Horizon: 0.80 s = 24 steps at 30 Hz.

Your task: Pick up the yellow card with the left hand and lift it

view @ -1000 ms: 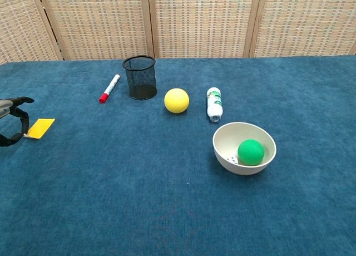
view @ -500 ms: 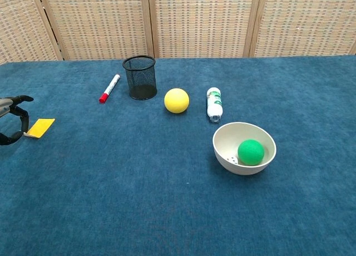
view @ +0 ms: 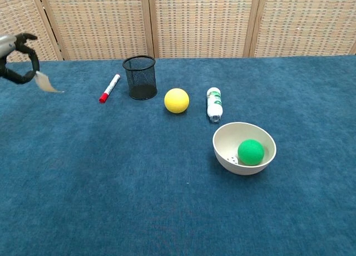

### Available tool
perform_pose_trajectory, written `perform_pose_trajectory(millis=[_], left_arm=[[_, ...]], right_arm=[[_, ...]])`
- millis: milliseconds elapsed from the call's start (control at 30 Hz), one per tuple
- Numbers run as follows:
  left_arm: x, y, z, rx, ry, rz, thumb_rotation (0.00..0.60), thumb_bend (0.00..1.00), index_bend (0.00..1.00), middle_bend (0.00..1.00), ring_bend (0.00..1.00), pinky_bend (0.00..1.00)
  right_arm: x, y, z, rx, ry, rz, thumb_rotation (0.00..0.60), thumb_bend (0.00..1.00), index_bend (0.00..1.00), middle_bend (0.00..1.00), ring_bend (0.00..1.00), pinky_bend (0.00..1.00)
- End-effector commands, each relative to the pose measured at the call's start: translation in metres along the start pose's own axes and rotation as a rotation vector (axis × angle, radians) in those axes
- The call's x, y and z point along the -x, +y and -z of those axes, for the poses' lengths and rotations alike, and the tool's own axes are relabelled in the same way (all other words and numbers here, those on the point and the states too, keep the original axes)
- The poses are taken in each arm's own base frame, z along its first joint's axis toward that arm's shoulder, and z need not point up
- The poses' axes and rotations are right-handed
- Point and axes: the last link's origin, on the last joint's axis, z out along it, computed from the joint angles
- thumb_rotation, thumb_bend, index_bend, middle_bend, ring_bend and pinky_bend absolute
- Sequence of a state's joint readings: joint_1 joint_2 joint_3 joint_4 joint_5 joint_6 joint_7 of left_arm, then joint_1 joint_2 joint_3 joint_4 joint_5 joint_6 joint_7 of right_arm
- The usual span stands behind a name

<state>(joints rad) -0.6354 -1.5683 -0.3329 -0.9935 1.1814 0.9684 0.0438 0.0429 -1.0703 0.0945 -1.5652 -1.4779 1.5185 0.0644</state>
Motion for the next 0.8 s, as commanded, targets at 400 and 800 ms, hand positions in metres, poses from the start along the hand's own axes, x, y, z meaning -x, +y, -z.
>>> perform_pose_trajectory(millis=[400, 800], left_arm=[[-0.071, -0.006, 0.031, 0.010, 0.113, 0.103, 0.600, 0.00, 0.00, 0.00, 0.00, 0.00], [-0.089, -0.071, 0.159, -0.036, 0.104, 0.123, 0.600, 0.00, 0.00, 0.00, 0.00, 0.00]], right_arm=[[-0.003, 0.001, 0.001, 0.000, 0.011, -0.011, 0.600, 0.00, 0.05, 0.00, 0.00, 0.00], [-0.013, -0.002, 0.010, -0.021, 0.073, -0.039, 0.600, 0.00, 0.05, 0.00, 0.00, 0.00]])
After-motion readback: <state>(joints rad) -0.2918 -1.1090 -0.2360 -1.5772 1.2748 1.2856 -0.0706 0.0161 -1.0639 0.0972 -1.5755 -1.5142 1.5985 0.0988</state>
